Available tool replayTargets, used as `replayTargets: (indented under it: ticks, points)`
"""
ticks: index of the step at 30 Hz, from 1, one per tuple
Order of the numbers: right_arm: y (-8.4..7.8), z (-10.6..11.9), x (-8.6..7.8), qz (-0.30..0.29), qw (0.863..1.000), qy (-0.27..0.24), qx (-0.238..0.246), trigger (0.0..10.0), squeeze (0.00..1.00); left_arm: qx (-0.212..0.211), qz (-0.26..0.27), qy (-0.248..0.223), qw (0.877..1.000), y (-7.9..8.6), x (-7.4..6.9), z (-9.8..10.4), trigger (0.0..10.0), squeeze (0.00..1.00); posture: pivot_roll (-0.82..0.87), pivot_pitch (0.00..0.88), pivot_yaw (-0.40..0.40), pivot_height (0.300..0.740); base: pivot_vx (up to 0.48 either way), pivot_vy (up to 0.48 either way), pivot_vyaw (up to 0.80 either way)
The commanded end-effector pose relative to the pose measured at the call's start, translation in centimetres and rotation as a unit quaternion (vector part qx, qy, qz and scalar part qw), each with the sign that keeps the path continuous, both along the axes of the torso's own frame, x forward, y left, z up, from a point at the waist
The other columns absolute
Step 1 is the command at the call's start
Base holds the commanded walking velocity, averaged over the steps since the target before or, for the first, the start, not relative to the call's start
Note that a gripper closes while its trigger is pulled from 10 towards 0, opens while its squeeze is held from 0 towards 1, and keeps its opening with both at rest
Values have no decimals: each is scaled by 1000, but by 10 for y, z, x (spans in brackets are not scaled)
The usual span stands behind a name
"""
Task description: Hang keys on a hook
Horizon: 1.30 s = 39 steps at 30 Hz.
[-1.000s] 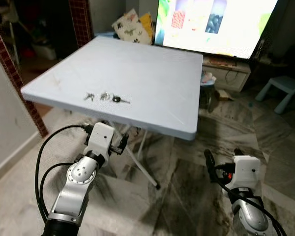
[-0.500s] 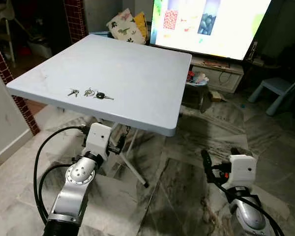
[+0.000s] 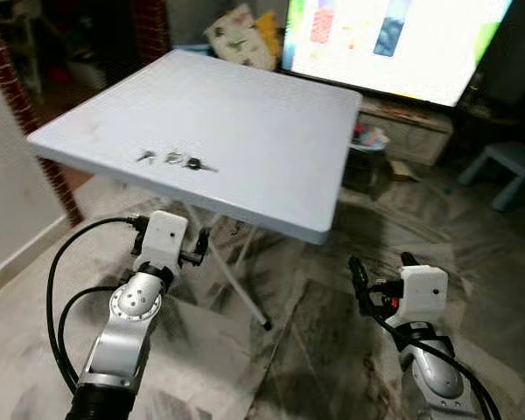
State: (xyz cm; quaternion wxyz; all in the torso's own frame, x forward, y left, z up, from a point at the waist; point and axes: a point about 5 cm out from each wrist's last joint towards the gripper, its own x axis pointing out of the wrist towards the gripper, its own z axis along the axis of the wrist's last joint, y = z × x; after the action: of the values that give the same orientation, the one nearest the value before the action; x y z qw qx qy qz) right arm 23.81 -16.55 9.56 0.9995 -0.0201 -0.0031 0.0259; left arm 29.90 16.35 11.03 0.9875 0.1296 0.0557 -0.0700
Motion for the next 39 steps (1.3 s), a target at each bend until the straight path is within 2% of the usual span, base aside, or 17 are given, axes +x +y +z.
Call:
replayTargets:
  ticks: [1, 10, 21, 31, 39]
  points:
    - [1, 7, 1, 4, 1000, -12, 0, 10000, 0, 8, 5, 0, 1000, 4, 0, 1, 10000, 0, 84, 0, -74, 740, 0, 0, 738]
    - [2, 20, 4, 12, 999, -34, 9, 10000, 0, 13, 36, -24, 999, 13, -2, 10, 10000, 0, 79, 0, -73, 740, 0, 0, 82]
    - [8, 43, 4, 37, 997, -67, 20, 10000, 0, -7, 32, -39, 999, 13, -8, 17, 10000, 0, 76, 0, -81, 740, 0, 0, 0]
    - [21, 53, 5, 74, 994, -77, 11, 10000, 0, -8, 34, -35, 999, 13, -9, 16, 10000, 0, 76, 0, -83, 740, 285, 0, 0]
    - [21, 53, 5, 77, 994, -73, 7, 10000, 0, -12, 30, -36, 999, 11, -8, 17, 10000, 0, 75, 0, -84, 740, 359, 0, 0]
